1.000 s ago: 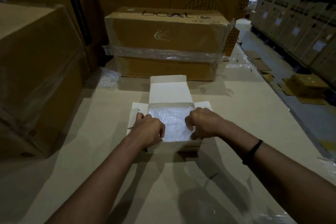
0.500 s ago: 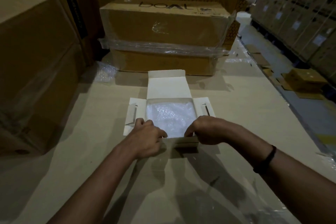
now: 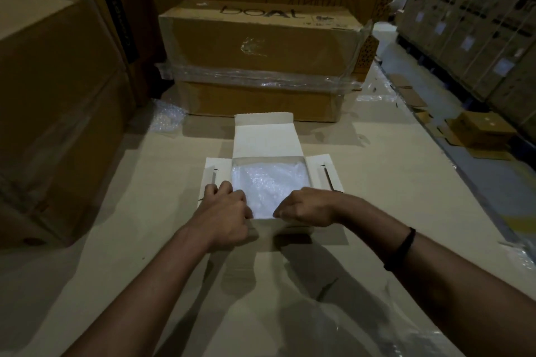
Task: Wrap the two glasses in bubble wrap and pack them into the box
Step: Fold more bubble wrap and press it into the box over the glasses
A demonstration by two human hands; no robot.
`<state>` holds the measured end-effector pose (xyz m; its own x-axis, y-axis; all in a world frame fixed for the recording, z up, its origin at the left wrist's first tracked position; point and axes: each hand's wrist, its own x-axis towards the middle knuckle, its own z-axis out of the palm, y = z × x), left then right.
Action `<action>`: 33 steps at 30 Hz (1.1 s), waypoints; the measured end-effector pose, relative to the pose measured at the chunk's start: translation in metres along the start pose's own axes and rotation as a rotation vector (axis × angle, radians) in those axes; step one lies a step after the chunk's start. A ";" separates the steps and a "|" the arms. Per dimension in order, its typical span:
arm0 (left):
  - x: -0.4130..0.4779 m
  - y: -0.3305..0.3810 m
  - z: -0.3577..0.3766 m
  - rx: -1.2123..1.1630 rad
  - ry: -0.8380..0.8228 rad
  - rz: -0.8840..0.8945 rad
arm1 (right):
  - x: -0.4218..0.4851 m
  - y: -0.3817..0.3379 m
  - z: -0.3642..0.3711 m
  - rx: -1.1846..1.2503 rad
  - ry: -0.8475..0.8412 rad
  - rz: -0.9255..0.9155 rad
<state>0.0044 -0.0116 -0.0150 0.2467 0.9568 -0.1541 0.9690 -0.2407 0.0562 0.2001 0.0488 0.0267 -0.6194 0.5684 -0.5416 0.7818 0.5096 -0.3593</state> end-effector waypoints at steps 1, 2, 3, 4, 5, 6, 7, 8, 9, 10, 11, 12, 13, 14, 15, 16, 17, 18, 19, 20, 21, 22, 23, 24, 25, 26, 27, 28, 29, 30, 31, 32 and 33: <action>0.000 0.002 0.001 0.020 -0.010 0.007 | 0.003 -0.003 0.002 0.009 -0.023 0.033; 0.001 0.004 0.003 0.029 -0.023 0.007 | 0.005 -0.007 0.003 0.038 -0.035 0.066; 0.002 0.006 0.003 0.034 -0.031 0.001 | 0.006 -0.009 0.004 0.061 -0.042 0.097; 0.003 0.007 0.003 0.031 -0.045 -0.009 | 0.007 -0.011 0.004 0.066 -0.048 0.117; 0.004 0.008 0.002 0.018 -0.071 -0.019 | 0.009 -0.012 0.005 0.066 -0.053 0.131; 0.006 0.008 0.000 -0.004 -0.095 -0.026 | 0.009 -0.012 0.005 0.065 -0.057 0.139; 0.006 0.007 -0.003 -0.028 -0.108 -0.033 | 0.008 -0.011 0.005 0.071 -0.056 0.128; 0.005 0.005 -0.004 -0.045 -0.096 -0.032 | 0.004 -0.010 0.003 0.092 -0.047 0.100; 0.005 0.002 -0.007 -0.059 -0.054 -0.030 | 0.000 -0.006 -0.001 0.131 -0.009 0.062; 0.004 -0.001 -0.009 -0.065 0.009 -0.029 | -0.005 0.000 -0.005 0.185 0.058 0.030; 0.003 -0.004 -0.010 -0.060 0.071 -0.030 | -0.008 0.006 -0.010 0.213 0.134 0.007; 0.002 -0.005 -0.011 -0.034 0.109 -0.037 | -0.011 0.011 -0.014 0.182 0.190 0.002; 0.002 -0.005 -0.011 0.010 0.109 -0.050 | -0.012 0.015 -0.017 0.084 0.216 0.017; 0.001 -0.003 -0.010 0.059 0.083 -0.063 | -0.012 0.018 -0.017 -0.052 0.204 0.038; 0.001 -0.001 -0.008 0.102 0.051 -0.076 | -0.009 0.021 -0.014 -0.182 0.169 0.054; 0.001 0.002 -0.006 0.128 0.018 -0.088 | -0.007 0.023 -0.010 -0.279 0.135 0.063; 0.001 0.006 -0.004 0.141 -0.013 -0.098 | -0.006 0.024 -0.006 -0.332 0.114 0.066; 0.001 0.010 -0.004 0.151 -0.040 -0.105 | -0.006 0.024 -0.003 -0.348 0.107 0.076; 0.001 0.013 -0.003 0.158 -0.057 -0.108 | -0.006 0.024 -0.001 -0.347 0.115 0.089; 0.002 0.015 -0.003 0.166 -0.073 -0.109 | -0.004 0.027 0.002 -0.344 0.123 0.100; 0.002 0.015 -0.003 0.169 -0.084 -0.110 | -0.001 0.029 0.003 -0.343 0.132 0.095; 0.003 0.013 -0.003 0.169 -0.092 -0.112 | 0.002 0.031 0.004 -0.339 0.133 0.090; 0.004 0.010 -0.004 0.164 -0.094 -0.112 | 0.004 0.034 0.004 -0.330 0.133 0.075; 0.005 0.005 -0.004 0.150 -0.080 -0.110 | 0.003 0.036 0.003 -0.302 0.140 0.058; 0.005 0.000 -0.003 0.130 -0.043 -0.113 | 0.002 0.040 0.001 -0.259 0.165 0.043; 0.005 -0.005 -0.003 0.113 0.025 -0.119 | -0.001 0.044 -0.001 -0.224 0.213 0.028; 0.006 -0.009 -0.003 0.102 0.105 -0.126 | -0.004 0.048 -0.003 -0.218 0.257 0.013; 0.007 -0.011 -0.003 0.102 0.172 -0.130 | -0.006 0.051 -0.004 -0.248 0.280 -0.003; 0.008 -0.013 -0.003 0.112 0.200 -0.131 | -0.007 0.053 -0.004 -0.290 0.294 -0.018; 0.011 -0.013 -0.003 0.127 0.186 -0.132 | -0.006 0.055 -0.001 -0.332 0.296 -0.031; 0.013 -0.013 -0.003 0.142 0.147 -0.132 | -0.006 0.055 0.001 -0.364 0.289 -0.043; 0.016 -0.012 -0.003 0.160 0.093 -0.138 | -0.005 0.054 0.004 -0.374 0.271 -0.037; 0.019 -0.011 -0.002 0.179 0.044 -0.147 | -0.004 0.054 0.007 -0.368 0.250 -0.026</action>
<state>-0.0018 0.0094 -0.0163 0.1057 0.9889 -0.1041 0.9828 -0.1198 -0.1405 0.2455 0.0699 0.0040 -0.6723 0.6677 -0.3196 0.7160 0.6962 -0.0515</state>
